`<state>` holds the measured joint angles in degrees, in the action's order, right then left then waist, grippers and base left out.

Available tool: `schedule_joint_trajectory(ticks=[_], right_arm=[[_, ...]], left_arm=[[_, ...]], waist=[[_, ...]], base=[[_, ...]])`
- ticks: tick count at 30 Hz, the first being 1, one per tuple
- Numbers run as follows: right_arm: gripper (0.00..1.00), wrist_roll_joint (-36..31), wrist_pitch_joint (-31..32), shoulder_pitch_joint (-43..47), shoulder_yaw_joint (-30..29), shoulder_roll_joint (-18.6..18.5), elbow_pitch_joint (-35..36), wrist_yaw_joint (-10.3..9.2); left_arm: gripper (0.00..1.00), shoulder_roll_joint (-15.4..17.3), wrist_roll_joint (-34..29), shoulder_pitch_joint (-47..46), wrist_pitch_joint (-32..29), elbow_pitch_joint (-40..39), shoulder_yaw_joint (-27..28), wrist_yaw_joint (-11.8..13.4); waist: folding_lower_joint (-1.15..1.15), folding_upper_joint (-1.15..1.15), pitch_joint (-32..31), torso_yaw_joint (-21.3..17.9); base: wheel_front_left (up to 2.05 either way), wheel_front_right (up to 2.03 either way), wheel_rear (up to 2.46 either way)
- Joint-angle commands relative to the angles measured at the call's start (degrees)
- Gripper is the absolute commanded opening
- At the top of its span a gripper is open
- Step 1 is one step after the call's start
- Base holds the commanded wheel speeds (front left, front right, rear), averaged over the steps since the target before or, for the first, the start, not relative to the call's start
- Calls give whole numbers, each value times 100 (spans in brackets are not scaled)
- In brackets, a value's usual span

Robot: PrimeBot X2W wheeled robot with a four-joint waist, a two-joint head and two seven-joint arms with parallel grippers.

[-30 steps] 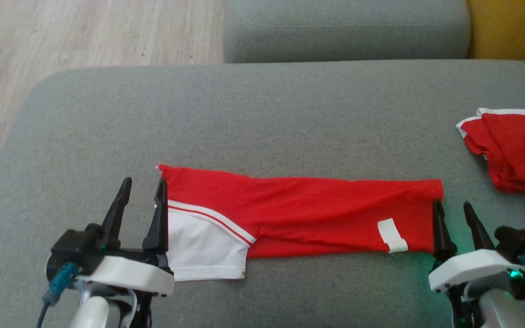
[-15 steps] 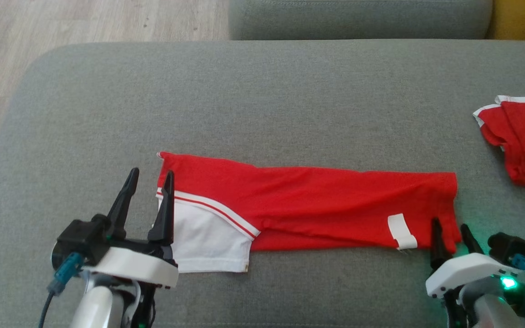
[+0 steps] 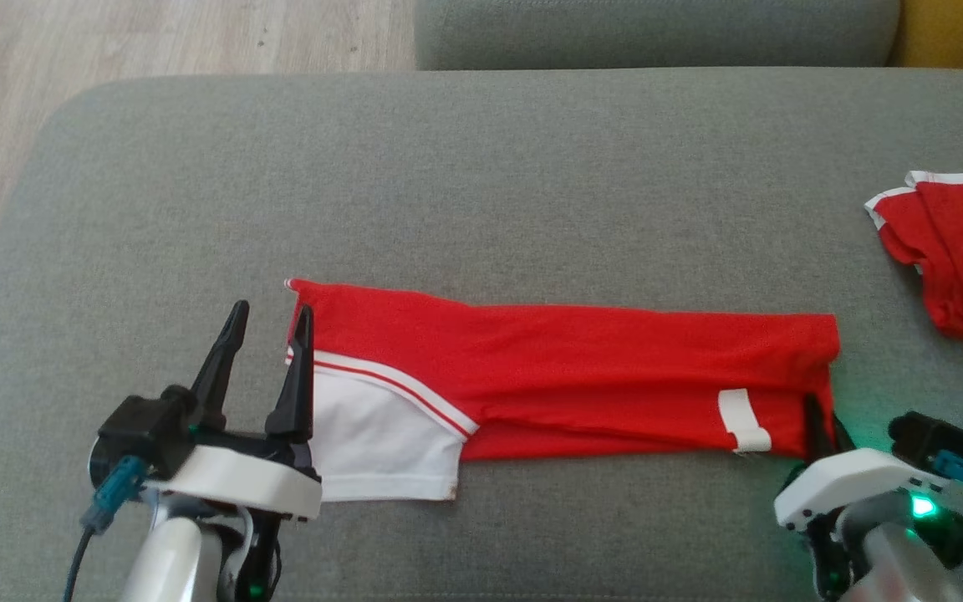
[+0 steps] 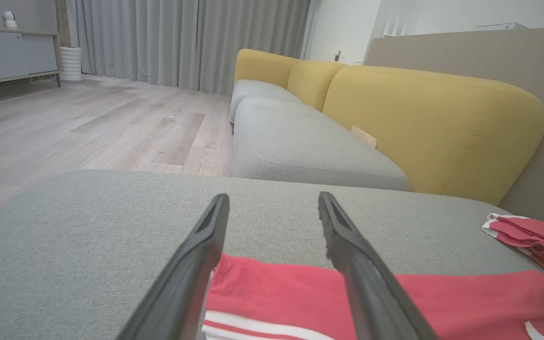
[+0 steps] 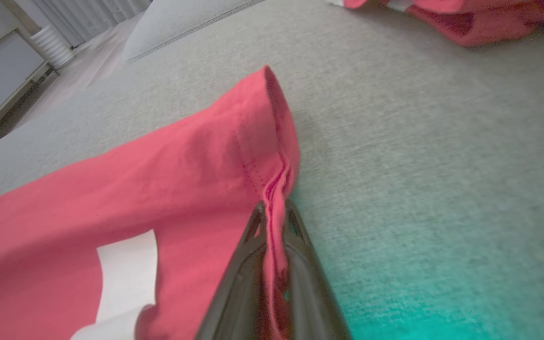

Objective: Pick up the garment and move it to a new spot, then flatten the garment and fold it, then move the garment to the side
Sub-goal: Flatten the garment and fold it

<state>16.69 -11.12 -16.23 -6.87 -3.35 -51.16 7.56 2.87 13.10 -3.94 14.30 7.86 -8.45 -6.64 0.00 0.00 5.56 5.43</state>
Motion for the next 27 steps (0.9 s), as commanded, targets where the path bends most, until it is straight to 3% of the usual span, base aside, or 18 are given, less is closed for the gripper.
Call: schedule_joint_trajectory(ticks=[1,8,16,20,27], right_arm=[[0,-67,-60,-122,-94,-199,-67,-8],[0,-738,-269,-249,-1039,-469,-169,-8],[0,-1026,-272,-359,-1256,-87,95,-8],[0,-775,-142,-433,-857,32,383,-8],[0,1148,165,-349,1068,45,990,-8]], left_arm=[[100,3,-57,-232,70,-149,224,-26],[100,2,31,-156,70,-112,214,-31],[100,1,112,-65,70,-96,198,3],[100,1,131,15,70,-94,182,19],[100,1,115,69,70,-105,220,13]], waist=[[0,0,-42,-10],[0,0,-229,-22],[0,0,-442,2],[0,0,-585,39],[0,0,-715,204]], base=[[0,0,0],[0,0,0],[0,0,0],[0,0,0],[0,0,0]])
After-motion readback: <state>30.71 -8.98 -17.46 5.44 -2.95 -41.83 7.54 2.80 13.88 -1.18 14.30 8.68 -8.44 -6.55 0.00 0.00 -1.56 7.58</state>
